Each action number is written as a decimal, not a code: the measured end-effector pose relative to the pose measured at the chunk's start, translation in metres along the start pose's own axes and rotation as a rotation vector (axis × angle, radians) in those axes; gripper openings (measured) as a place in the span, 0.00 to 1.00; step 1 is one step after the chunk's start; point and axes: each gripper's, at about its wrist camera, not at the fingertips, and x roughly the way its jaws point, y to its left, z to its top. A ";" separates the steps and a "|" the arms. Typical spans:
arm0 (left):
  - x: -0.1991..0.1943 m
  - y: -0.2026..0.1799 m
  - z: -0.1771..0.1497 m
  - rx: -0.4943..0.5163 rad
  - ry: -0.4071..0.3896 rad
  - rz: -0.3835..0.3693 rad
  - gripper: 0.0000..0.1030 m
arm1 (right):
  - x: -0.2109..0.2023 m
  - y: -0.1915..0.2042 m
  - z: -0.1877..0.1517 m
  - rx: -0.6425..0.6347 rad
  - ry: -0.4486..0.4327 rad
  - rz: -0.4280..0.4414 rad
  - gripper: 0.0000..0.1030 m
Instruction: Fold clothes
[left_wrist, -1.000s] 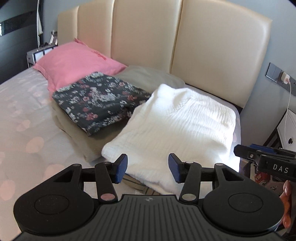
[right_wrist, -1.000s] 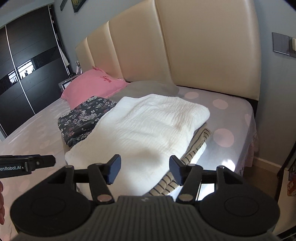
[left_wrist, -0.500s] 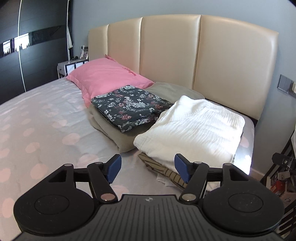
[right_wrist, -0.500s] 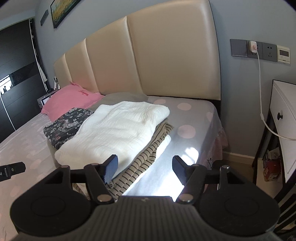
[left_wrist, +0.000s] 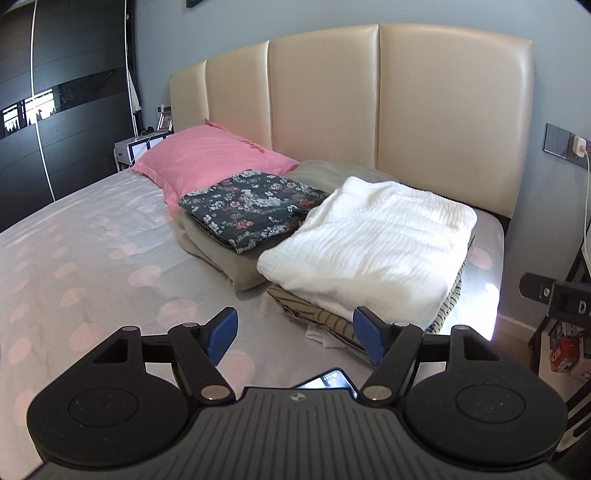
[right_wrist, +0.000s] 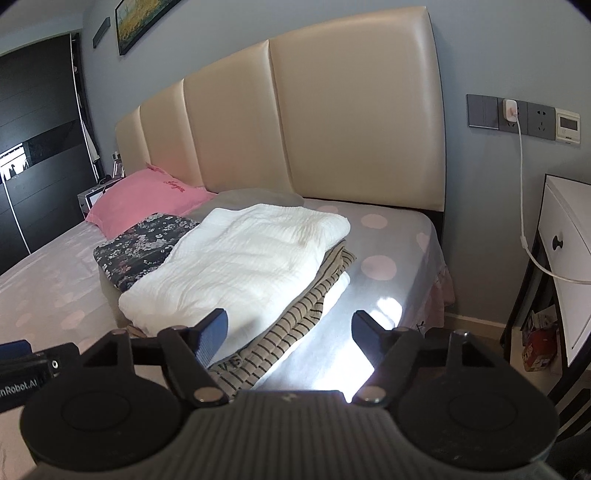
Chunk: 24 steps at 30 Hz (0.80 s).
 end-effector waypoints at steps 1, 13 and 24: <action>-0.001 -0.002 -0.002 0.001 0.000 -0.003 0.66 | -0.001 0.002 0.000 -0.007 -0.001 0.003 0.74; -0.002 -0.010 -0.007 0.011 0.015 -0.010 0.66 | -0.007 0.020 -0.004 -0.104 -0.014 0.031 0.76; -0.003 -0.010 -0.006 0.017 0.011 -0.010 0.66 | -0.008 0.026 -0.005 -0.127 -0.007 0.047 0.76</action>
